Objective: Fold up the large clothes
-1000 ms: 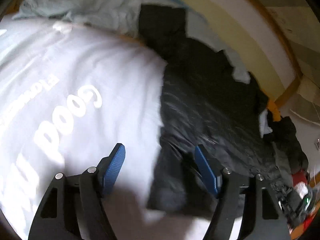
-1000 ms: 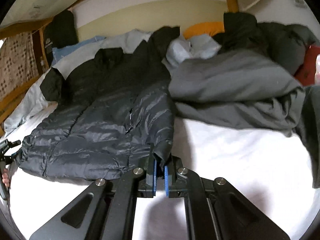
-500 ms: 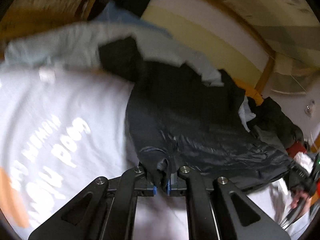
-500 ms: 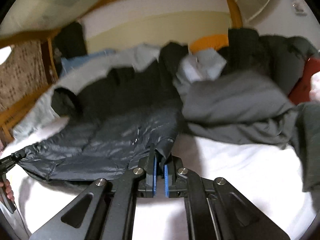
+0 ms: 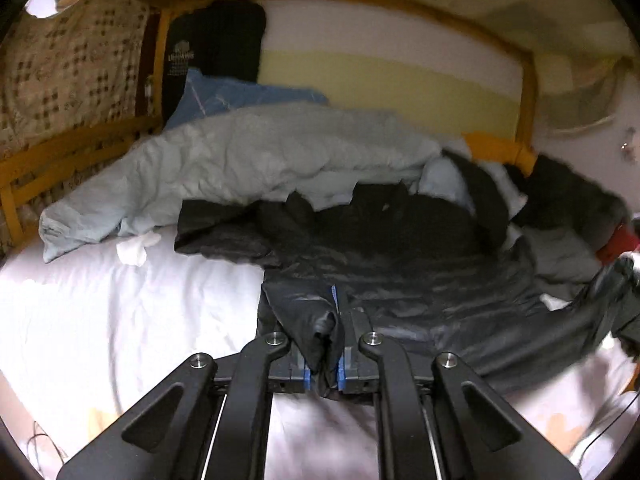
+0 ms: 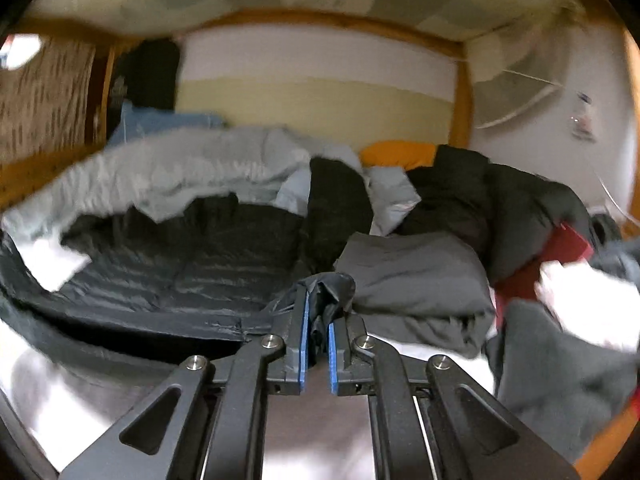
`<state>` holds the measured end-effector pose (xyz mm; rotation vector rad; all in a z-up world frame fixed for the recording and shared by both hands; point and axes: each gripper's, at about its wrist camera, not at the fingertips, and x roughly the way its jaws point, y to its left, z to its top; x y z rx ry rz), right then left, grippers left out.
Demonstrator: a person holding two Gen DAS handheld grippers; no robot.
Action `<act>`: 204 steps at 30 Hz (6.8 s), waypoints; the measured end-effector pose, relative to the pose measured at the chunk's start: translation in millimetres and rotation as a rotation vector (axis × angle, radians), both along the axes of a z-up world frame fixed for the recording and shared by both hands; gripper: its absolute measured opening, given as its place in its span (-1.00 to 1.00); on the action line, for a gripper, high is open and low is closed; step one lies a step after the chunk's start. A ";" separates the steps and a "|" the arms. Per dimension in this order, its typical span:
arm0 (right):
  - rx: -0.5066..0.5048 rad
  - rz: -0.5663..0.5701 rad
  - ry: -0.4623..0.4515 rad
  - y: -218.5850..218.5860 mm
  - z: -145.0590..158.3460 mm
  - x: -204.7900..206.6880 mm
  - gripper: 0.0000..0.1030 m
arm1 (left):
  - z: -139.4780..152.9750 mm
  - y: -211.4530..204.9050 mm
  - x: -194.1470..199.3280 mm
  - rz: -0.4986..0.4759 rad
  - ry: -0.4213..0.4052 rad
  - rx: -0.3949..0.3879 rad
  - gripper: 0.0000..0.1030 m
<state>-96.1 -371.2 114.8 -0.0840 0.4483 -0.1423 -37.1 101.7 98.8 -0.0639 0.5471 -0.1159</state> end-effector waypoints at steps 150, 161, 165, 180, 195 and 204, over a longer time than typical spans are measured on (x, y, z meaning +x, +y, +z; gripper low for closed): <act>0.317 0.039 0.099 -37.0 -125.9 1.2 0.95 | -94.9 -73.3 -33.3 0.010 0.054 0.067 0.89; 0.230 0.111 0.361 -48.8 -158.6 132.7 -0.80 | -117.0 -51.3 90.9 0.082 0.237 0.197 0.91; 0.364 0.067 0.360 -76.1 -174.6 140.3 -0.82 | -152.2 -27.0 122.9 0.068 0.334 0.108 1.00; 0.109 0.181 0.183 -22.7 -111.5 67.8 0.32 | -79.3 -113.9 -35.2 -0.134 -0.080 0.282 0.99; -0.225 0.345 0.227 55.9 -142.9 13.9 0.74 | -150.3 -127.9 -34.3 -0.187 0.298 0.465 1.00; -0.496 0.253 0.239 69.5 -175.8 32.0 0.74 | -150.0 -103.9 -21.6 -0.083 0.296 0.430 0.89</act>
